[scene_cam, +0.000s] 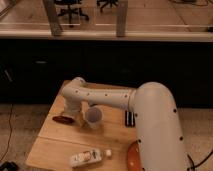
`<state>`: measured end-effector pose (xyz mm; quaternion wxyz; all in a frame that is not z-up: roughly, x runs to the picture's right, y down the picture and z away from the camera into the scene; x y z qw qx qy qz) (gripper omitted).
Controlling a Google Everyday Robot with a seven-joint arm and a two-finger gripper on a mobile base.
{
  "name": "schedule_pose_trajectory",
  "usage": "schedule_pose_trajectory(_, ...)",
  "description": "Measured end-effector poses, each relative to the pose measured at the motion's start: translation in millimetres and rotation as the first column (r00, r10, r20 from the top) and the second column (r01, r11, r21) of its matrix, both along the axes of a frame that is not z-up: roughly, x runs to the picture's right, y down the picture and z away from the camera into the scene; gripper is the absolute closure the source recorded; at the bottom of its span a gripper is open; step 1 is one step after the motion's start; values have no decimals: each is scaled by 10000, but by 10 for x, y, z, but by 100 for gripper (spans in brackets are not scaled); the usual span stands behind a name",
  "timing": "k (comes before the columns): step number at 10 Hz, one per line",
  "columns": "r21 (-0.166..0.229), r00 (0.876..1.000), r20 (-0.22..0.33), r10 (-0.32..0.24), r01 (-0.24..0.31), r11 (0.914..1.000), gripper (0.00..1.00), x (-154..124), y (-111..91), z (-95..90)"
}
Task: Place the pepper in the ceramic bowl
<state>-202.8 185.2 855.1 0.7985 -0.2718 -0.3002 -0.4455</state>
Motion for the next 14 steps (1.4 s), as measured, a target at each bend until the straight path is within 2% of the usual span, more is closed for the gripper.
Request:
schedule_pose_trajectory(3, -8, 9970, -460, 623, -624, 9981, 20, -118, -89, -3)
schedule_pose_trajectory(7, -187, 9877, -832, 1324, -1344, 9908, 20, -299, -194, -10)
schedule_pose_trajectory(10, -480, 9724, -1142, 2032, -2097, 9766, 20, -374, -133, -10)
schedule_pose_trajectory(11, -790, 9653, -1142, 2349, -2445, 9664, 20, -389, -84, -15)
schedule_pose_trajectory(14, -1111, 9529, -1218, 2779, -2913, 9502, 20, -389, 53, -41)
